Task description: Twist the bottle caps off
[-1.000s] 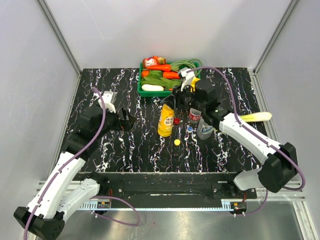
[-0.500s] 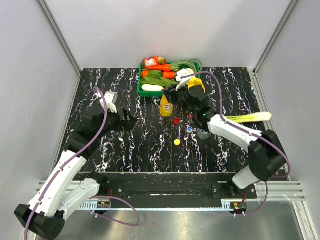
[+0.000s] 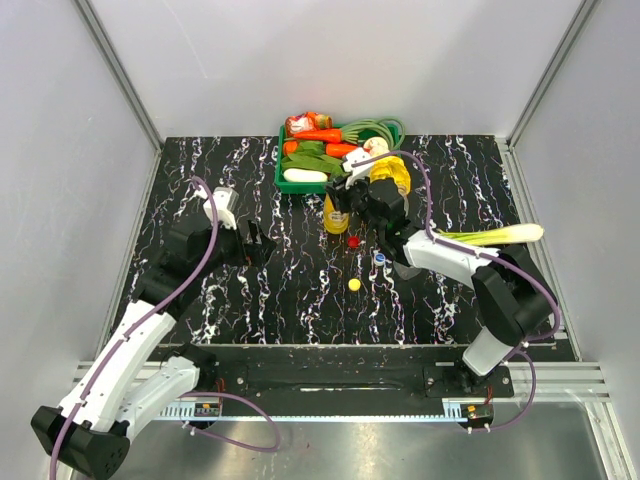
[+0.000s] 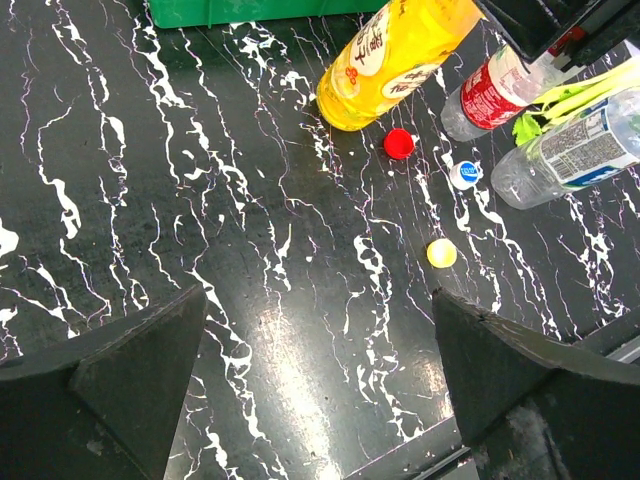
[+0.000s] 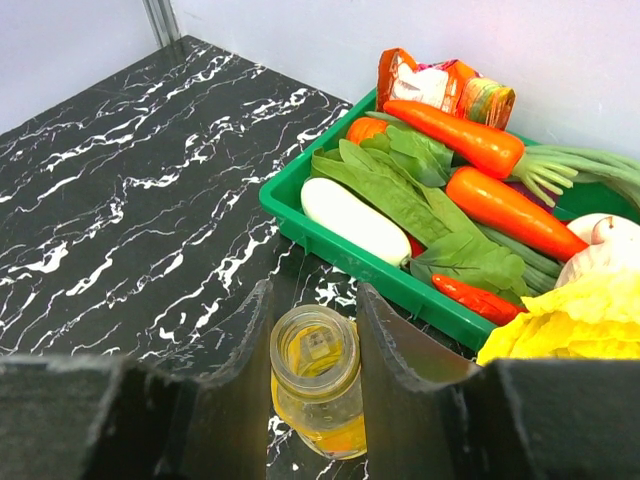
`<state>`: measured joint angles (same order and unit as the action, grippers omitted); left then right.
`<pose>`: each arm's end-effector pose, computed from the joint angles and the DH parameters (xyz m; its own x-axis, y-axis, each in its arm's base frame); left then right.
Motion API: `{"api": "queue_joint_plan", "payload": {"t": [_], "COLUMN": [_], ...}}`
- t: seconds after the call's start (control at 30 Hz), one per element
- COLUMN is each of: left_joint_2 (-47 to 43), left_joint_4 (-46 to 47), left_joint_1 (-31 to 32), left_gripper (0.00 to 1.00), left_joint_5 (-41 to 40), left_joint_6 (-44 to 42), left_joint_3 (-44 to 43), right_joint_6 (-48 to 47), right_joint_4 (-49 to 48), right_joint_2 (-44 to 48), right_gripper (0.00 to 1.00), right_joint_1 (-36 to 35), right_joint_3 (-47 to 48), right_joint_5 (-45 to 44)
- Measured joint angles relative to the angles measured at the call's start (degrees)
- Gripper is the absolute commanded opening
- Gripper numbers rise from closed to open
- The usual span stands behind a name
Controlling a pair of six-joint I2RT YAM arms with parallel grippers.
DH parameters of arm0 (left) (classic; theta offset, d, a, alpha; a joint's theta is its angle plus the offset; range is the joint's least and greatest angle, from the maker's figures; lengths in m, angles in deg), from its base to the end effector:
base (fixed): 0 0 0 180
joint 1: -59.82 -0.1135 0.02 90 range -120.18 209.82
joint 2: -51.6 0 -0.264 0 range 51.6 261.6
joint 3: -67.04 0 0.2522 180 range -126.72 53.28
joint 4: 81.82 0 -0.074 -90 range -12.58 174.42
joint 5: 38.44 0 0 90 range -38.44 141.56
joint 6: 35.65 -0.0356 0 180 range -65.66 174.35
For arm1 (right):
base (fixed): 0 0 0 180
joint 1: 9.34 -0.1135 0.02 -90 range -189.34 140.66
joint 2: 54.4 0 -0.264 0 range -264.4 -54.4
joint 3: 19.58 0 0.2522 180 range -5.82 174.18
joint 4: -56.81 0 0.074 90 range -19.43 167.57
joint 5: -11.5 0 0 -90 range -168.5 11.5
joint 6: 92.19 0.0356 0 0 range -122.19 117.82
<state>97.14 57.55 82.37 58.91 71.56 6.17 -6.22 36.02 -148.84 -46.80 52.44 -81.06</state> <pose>0.1619 -0.0721 0.3219 -0.5211 -0.1013 -0.8474 0.3486 0.8811 -0.3197 0.3051 0.2317 0.2774 0.0177 -0.0749 -0.9970 -0.5723 0.8169 -0.0715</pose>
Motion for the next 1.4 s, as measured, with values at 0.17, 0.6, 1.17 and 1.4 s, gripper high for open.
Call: {"api": "queue_joint_plan", "payload": {"t": [0.17,0.6,1.17,1.4], "left_joint_2": [0.22,0.72,6.12,9.03], "left_joint_4": [0.00,0.07,1.16,2.36], "left_joint_1": [0.00,0.00,0.00,-0.13], "left_gripper": [0.99,0.99,0.99,0.99], "left_joint_5": [1.01,1.60,2.36,3.15], "left_joint_6": [-0.02,-0.02,1.09,2.36], "left_joint_3": [0.02,0.87,0.85,0.61], "right_joint_6": [0.17,1.79,8.46,12.09], "right_joint_4": [-0.04,4.24,18.58,25.62], "right_joint_2": [-0.04,3.13,9.73,9.81], "right_gripper": [0.56,1.00,1.00,1.00], "right_joint_1": [0.00,0.00,0.00,0.00], "right_joint_3": [-1.07,0.66,10.51,13.44], "right_joint_5": [-0.26,-1.03,6.97,12.85]}}
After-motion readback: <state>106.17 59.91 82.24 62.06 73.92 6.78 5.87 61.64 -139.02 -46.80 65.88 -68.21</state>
